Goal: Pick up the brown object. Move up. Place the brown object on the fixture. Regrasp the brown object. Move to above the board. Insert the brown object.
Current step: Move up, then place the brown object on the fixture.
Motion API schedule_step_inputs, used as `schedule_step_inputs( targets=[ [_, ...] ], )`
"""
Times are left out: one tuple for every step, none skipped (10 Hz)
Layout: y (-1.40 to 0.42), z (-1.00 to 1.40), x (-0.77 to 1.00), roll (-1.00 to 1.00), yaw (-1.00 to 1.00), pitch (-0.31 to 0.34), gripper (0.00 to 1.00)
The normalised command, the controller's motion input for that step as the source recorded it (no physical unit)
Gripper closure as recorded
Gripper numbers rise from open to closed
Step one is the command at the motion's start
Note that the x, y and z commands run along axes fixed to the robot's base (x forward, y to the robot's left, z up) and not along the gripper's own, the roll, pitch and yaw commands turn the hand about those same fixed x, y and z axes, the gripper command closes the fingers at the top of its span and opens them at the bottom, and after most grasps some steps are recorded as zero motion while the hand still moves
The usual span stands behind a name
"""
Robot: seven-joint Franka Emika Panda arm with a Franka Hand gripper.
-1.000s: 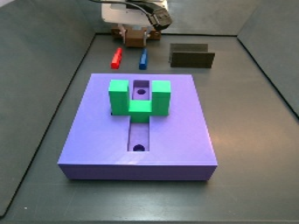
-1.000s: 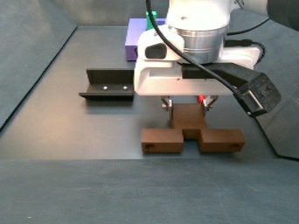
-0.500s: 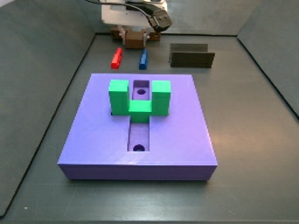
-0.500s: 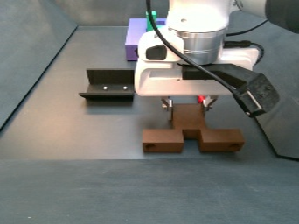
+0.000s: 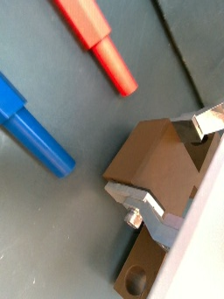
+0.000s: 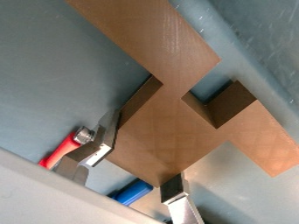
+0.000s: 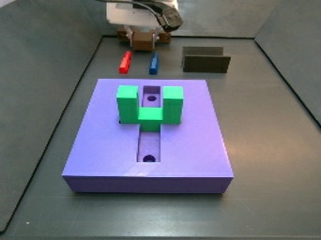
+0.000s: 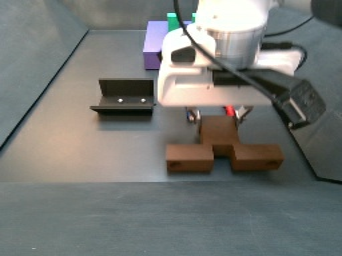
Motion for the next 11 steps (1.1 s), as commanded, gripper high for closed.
schedule_step_inputs(
  targets=[
    [0.06, 0.77, 0.01, 0.01, 0.04, 0.020, 1.00],
    [0.05, 0.53, -0.01, 0.02, 0.03, 0.060, 1.00],
    [0.01, 0.19, 0.03, 0.06, 0.02, 0.045, 1.00],
    [0.00, -0.02, 0.00, -0.02, 0.00, 0.000, 1.00],
    [0.00, -0.03, 0.00, -0.04, 0.03, 0.000, 1.00],
    [0.00, -0.04, 0.00, -0.04, 0.02, 0.000, 1.00],
    [0.00, -0.02, 0.00, -0.01, 0.01, 0.000, 1.00],
    [0.00, 0.00, 0.05, -0.02, 0.00, 0.000, 1.00],
    [0.08, 0.01, 0.61, -0.51, -0.14, 0.311, 1.00],
    [0.07, 0.00, 0.51, -0.90, -0.17, 0.297, 1.00],
    [0.00, 0.29, 0.55, -1.00, -0.17, 0.300, 1.00]
  ],
)
